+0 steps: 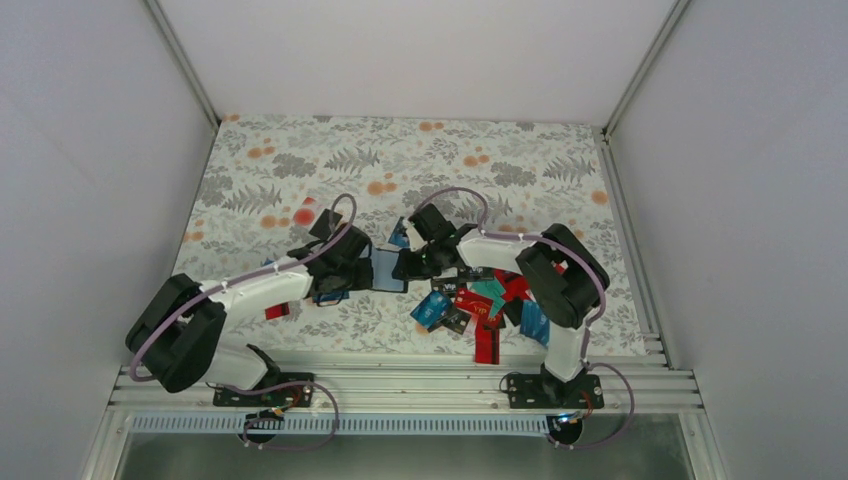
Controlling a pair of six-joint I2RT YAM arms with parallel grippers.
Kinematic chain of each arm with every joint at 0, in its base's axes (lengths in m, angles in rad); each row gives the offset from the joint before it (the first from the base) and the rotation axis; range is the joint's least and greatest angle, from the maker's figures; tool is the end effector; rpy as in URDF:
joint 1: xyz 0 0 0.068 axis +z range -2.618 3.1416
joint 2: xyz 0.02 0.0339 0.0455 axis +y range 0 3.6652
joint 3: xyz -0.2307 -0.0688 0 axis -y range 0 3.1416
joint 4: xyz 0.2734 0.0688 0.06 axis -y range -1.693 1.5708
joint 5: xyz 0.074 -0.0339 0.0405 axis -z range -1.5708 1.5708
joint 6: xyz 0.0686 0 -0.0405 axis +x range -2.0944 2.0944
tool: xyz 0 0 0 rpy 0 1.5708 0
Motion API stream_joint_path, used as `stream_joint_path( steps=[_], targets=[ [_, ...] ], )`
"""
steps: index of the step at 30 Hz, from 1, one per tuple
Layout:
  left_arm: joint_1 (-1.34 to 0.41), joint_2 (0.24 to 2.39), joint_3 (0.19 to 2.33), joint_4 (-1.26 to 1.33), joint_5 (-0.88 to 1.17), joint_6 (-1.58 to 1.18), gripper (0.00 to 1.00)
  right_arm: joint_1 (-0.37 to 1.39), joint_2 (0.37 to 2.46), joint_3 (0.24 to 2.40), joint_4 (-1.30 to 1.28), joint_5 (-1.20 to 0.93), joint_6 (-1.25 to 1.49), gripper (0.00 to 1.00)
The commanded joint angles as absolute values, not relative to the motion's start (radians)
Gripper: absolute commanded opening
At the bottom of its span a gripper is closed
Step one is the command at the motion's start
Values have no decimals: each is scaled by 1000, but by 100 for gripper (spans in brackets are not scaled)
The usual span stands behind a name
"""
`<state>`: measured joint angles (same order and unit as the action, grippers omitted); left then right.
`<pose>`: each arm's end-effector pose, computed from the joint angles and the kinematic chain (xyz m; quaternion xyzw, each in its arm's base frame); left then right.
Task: Put the credit cards into the card holder
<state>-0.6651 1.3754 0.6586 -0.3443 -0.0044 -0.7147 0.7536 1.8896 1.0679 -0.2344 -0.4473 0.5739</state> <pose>0.2286 -0.1789 0.0810 -0.0246 0.9674 -0.1588 0.1958 0.2636 0.2880 0.0550 -0.1408 0.9341 0.3218 0.0633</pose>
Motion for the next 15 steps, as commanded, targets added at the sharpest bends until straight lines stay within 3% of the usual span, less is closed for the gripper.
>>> stream_joint_path(
  steps=[1,15],
  targets=[
    [-716,1430,784,-503,-134,-690,2,743,1822,1075,-319,-385,559,18],
    [-908,1825,1179,-849,-434,-748,6,602,1518,856,-353,-274,567,25]
  ],
)
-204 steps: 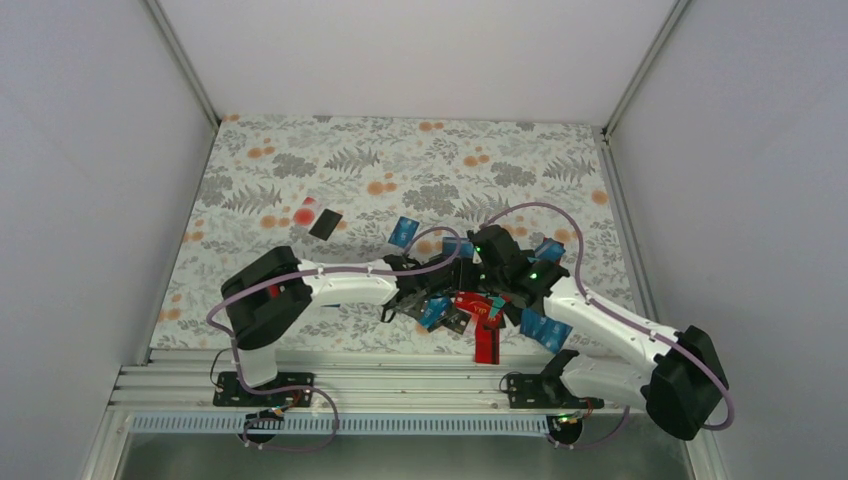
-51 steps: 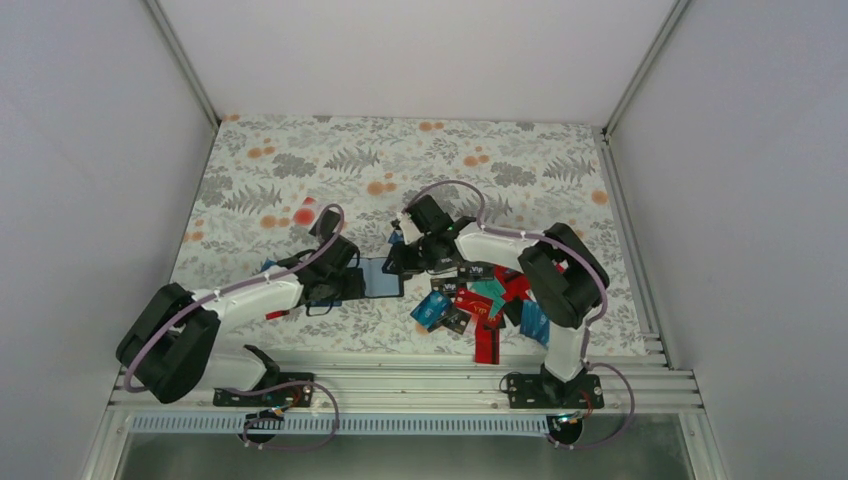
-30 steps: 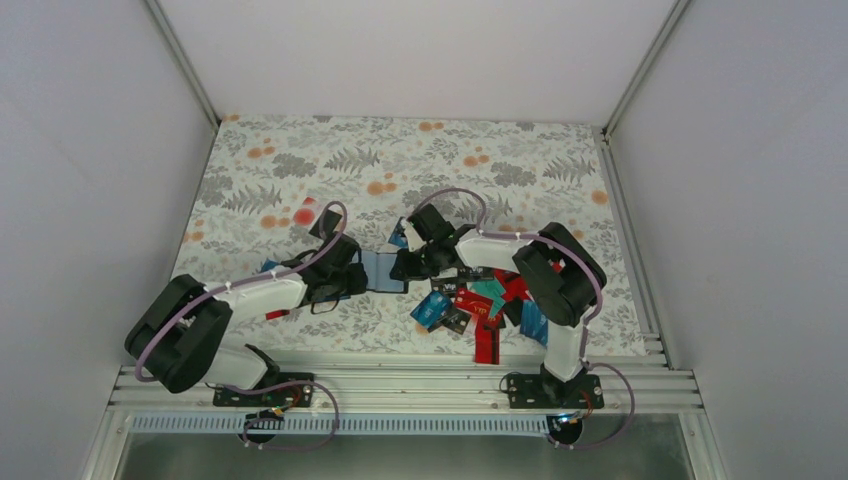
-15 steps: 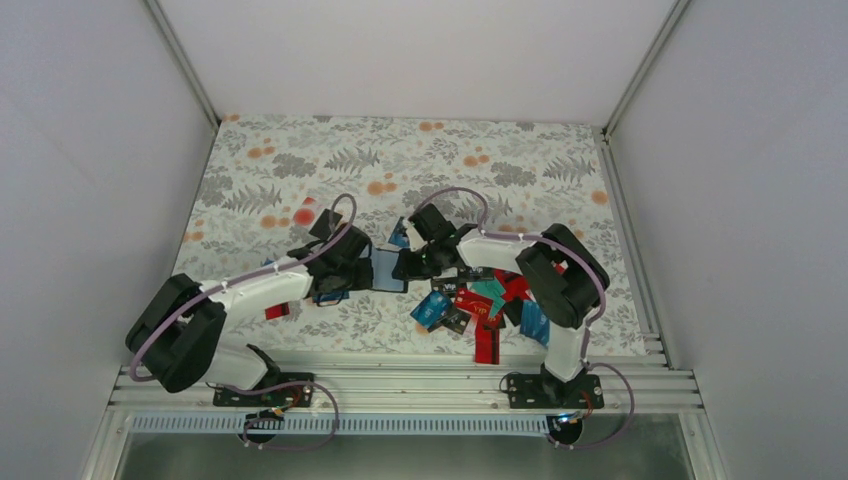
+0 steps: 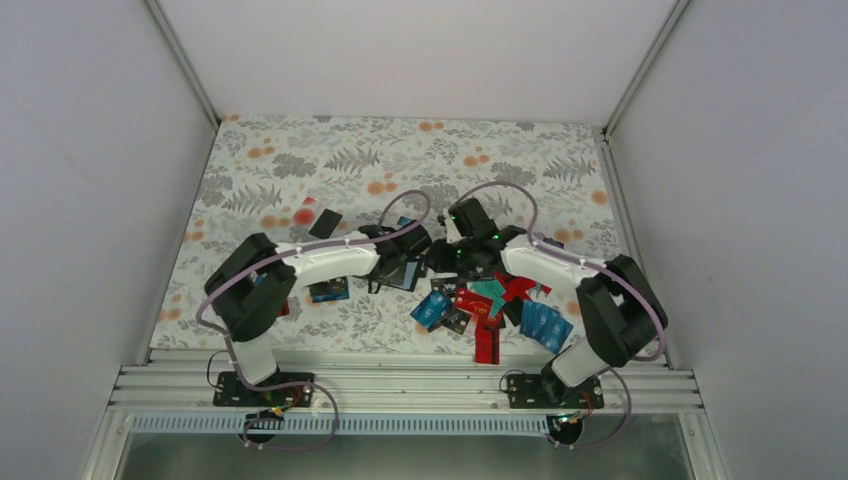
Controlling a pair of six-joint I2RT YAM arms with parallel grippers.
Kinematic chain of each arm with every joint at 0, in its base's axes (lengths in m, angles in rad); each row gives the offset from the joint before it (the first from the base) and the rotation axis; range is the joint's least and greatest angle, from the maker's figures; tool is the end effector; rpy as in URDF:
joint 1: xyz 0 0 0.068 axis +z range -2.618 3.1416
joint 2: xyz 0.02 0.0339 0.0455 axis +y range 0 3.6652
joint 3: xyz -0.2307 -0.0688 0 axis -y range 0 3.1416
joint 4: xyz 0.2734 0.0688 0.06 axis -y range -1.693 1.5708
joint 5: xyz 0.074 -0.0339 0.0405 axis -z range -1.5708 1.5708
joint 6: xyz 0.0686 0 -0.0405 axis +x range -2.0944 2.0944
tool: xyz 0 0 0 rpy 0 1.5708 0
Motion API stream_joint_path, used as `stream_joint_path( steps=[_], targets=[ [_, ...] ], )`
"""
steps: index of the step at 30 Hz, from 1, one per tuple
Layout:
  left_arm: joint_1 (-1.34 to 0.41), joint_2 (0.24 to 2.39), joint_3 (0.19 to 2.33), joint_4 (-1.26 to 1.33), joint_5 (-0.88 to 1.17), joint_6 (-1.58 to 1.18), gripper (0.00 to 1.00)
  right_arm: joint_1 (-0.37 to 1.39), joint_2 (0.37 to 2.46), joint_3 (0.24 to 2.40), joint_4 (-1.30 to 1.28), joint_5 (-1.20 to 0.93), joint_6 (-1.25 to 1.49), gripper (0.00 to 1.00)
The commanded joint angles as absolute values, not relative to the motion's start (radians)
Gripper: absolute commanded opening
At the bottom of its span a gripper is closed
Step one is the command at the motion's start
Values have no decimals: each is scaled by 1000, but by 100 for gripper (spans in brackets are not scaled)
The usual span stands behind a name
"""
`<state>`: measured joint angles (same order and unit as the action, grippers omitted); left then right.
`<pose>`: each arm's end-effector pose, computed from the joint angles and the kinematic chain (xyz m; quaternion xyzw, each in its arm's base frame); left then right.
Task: Put the credit cards into the card holder
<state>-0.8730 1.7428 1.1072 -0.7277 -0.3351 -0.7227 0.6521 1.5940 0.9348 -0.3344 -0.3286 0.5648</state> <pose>0.2381 -0.2489 0.0910 0.0564 0.9792 0.0427 0.1900 0.2680 0.2324 0.1077 -0.0878 0.9428 0.2891 0.1408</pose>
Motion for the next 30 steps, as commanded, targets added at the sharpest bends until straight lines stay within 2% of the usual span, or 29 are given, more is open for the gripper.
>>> stream_joint_path(
  steps=[1,7,12,15,23,30],
  targets=[
    [-916,1851,1197,-859,-436,-749,8,588,1497,837,-355,-273,567,26],
    [-956,1992,1283,-876,-429,-756,17,529,1373,780,-393,-270,550,27],
    [-990,2039,1357,-879,-406,-750,40,499,1310,777,-428,-275,537,28],
    [-1002,2019,1383,-851,-356,-733,48,491,1284,790,-443,-283,537,29],
    [-1011,1902,1324,-688,-233,-690,49,477,1298,800,-431,-281,547,30],
    [-994,1886,1251,-582,-220,-659,40,474,1420,785,-364,-329,525,28]
  ],
)
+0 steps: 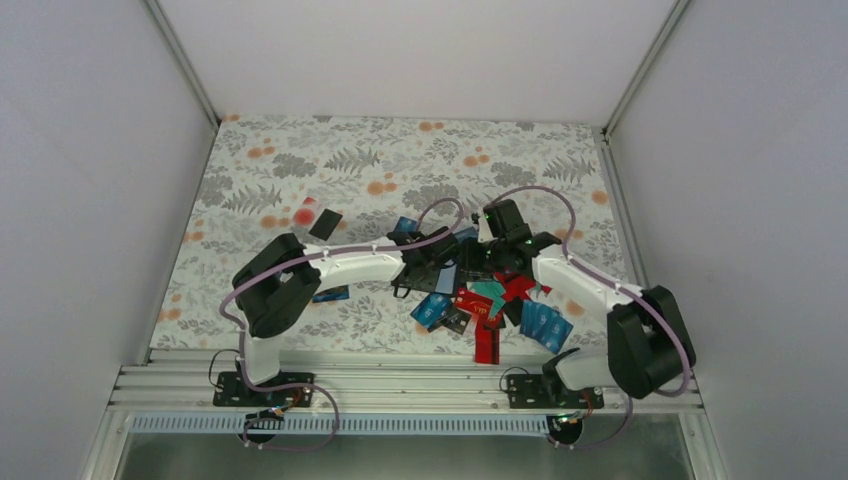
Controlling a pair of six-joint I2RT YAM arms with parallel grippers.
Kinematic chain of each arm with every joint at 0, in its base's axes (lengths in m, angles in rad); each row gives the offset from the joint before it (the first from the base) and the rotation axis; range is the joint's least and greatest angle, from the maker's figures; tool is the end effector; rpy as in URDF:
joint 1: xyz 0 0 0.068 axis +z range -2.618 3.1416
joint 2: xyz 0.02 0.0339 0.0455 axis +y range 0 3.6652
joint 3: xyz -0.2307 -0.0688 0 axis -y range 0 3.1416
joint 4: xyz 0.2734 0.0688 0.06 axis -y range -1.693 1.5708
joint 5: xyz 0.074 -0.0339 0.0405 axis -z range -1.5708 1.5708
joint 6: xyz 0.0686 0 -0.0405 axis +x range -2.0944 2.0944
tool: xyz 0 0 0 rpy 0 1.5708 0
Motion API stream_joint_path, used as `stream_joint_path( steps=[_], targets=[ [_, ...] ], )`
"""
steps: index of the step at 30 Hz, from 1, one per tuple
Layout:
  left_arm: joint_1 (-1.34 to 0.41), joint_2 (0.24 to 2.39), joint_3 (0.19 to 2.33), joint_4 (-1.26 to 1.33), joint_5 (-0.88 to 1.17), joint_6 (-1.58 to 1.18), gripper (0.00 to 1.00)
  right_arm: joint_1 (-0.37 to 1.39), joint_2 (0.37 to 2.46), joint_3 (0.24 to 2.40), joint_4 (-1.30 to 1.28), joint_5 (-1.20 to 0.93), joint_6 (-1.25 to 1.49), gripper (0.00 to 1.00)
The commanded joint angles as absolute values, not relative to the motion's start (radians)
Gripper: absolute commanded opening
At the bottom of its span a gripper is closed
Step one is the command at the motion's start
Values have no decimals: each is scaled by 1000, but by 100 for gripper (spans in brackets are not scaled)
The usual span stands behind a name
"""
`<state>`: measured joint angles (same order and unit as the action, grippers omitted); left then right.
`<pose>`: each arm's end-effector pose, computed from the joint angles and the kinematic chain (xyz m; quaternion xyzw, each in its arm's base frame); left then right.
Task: Put the credit cards into the card holder
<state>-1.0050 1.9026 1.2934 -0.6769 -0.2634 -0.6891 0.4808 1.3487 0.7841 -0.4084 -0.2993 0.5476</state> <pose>0.2258 -0.3223 0.0898 0.1360 0.9720 -0.0193 0.1905 0.2662 0.1617 0.1276 -0.0123 0.9459 0.2673 0.1834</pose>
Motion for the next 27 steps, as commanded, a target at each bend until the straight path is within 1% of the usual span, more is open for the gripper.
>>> stream_joint_path(
  steps=[1,5,10,19,24,27],
  targets=[
    [-992,1885,1244,-568,-214,-659,40,473,1439,787,-357,-333,519,27],
    [-982,1859,1201,-479,-157,-647,40,474,1503,781,-334,-337,507,25],
    [-982,1838,1204,-391,-93,-608,34,473,1550,777,-334,-309,504,23],
    [-985,1857,1212,-311,26,-521,34,472,1613,764,-327,-315,505,20],
    [-985,1868,1174,-286,34,-533,34,472,1634,782,-322,-338,510,20],
    [-975,1844,1135,-287,17,-557,34,474,1649,795,-287,-416,511,19]
  ],
)
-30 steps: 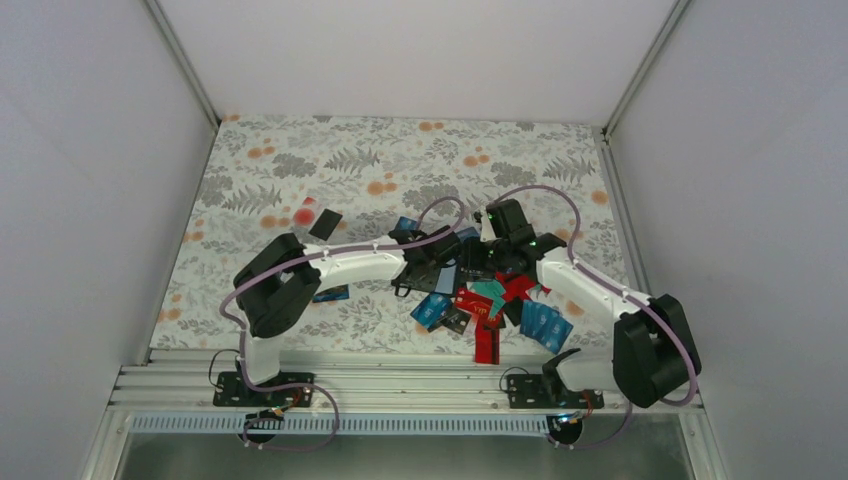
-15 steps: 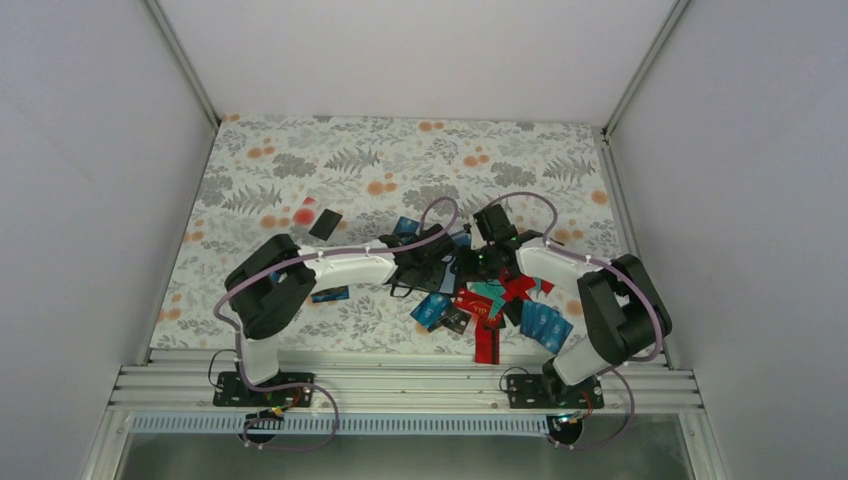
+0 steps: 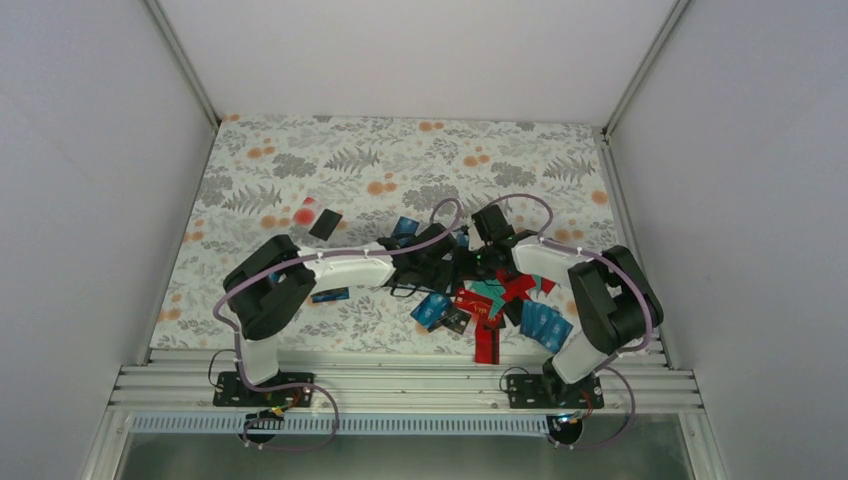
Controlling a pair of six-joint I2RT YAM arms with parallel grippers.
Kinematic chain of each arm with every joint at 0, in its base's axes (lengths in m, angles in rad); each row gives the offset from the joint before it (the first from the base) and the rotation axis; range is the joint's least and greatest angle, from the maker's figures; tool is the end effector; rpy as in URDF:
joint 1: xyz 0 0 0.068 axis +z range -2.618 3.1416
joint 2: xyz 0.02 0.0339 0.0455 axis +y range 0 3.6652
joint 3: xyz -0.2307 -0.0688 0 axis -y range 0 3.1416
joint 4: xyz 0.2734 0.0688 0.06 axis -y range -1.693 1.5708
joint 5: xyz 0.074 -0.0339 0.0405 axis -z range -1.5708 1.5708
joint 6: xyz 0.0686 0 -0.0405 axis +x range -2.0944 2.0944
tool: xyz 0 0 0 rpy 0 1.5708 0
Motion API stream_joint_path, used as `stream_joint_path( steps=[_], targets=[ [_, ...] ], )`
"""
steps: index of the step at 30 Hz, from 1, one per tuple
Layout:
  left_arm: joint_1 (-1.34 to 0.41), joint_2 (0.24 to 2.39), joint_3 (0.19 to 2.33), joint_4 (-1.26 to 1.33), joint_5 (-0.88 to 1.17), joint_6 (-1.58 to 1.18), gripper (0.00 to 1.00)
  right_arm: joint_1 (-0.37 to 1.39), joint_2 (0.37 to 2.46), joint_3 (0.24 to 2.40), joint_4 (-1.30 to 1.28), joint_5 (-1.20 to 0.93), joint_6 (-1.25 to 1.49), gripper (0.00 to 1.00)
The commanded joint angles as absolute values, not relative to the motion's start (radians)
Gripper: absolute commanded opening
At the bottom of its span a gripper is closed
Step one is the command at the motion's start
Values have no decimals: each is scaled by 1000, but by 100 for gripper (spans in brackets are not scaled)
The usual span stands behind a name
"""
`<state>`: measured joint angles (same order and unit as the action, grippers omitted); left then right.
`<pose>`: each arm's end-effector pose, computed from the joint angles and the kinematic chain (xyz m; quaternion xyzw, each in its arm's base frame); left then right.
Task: Put the credit cards into the card holder
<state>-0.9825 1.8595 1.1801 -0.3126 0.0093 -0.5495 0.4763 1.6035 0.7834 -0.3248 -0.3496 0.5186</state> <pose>0.2293 -0.3448 0.0902 0.2072 0.9357 -0.2010 0.2026 0.2693 0.1654 0.0590 -0.0164 0.9631 0.2487 0.1018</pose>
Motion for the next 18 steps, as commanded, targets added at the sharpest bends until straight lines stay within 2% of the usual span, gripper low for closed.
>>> stream_joint_path(
  steps=[1,11,15,18],
  targets=[
    [-972,1833,1116,-285,12,-563,34,475,1654,802,-273,-452,511,19],
    [-886,1642,881,-270,1,-609,34,549,1820,952,-207,-650,523,18],
    [-861,1549,849,-280,34,-606,35,553,1822,1034,-297,-586,480,17],
    [-859,1483,870,-333,41,-607,43,553,1785,1057,-373,-518,444,18]
  ],
)
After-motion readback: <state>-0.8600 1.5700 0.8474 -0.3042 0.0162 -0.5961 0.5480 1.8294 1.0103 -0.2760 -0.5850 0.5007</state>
